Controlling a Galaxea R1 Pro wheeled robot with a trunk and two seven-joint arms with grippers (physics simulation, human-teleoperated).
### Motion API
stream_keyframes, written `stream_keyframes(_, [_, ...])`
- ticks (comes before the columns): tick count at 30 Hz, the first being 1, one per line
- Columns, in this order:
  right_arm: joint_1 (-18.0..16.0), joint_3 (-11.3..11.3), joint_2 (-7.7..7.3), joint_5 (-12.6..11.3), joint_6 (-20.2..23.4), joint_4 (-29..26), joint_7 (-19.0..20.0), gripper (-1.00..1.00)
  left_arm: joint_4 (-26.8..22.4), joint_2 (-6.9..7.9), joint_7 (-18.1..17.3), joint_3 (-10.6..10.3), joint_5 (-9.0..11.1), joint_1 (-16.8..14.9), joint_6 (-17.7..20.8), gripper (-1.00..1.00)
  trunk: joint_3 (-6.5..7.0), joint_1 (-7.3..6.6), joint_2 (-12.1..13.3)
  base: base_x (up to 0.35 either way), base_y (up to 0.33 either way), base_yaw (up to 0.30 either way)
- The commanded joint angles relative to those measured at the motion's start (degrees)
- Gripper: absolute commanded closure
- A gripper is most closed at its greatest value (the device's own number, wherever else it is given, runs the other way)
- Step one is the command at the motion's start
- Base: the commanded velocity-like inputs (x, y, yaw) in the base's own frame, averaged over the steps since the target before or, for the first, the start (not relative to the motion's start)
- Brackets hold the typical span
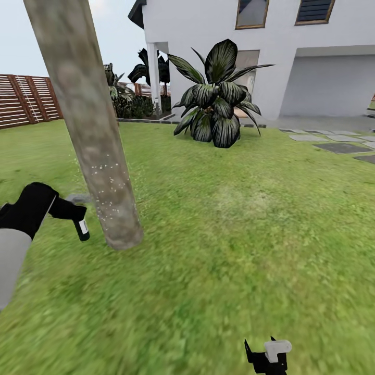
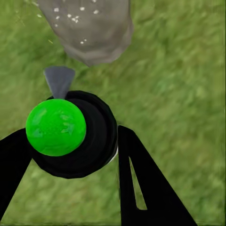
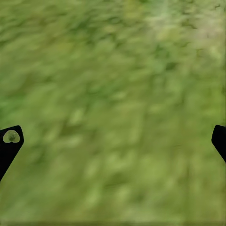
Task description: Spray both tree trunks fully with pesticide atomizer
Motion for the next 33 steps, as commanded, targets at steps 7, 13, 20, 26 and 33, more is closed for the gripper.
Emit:
stream_keyframes(7, [0.0, 0.0, 0.0, 0.0, 0.0, 0.0, 0.0, -1.0, -0.4, -1.1, 0.0, 0.1, 0.2, 4.1, -0.1, 1.0, 0.01, -0.01, 0.0, 0.0, -0.098, 0.0])
stream_keyframes(13, [0.0, 0.0, 0.0, 0.0, 0.0, 0.0, 0.0, -1.0, 0.0, -1.07, 0.5, 0.2, -0.3, 4.7, -0.4, 1.0, 0.01, -0.01, 0.0, 0.0, -0.267, 0.0])
stream_keyframes(20, [0.0, 0.0, 0.02, 0.0, 0.0, 0.0, 0.0, -1.0, 0.1, -2.25, 5.3, 0.5, -0.1, 9.6, -0.9, 1.0, 0.01, -0.01, 0.0, 0.054, -0.27, 0.0])
stream_keyframes(26, [0.0, 0.1, 0.17, 0.0, -0.1, 0.0, 0.0, -1.0, 0.0, -3.59, 9.1, 0.8, 0.2, 16.1, -6.8, 1.0, 0.01, -0.01, 0.0, 0.012, -0.271, 0.0])
stream_keyframes(33, [0.0, 0.1, 0.28, 0.0, 0.0, 0.1, 0.0, -1.0, 0.1, -3.68, 15.4, 11.2, 4.4, 23.2, -15.2, 1.0, 0.01, -0.01, 0.0, 0.044, -0.27, 0.0])
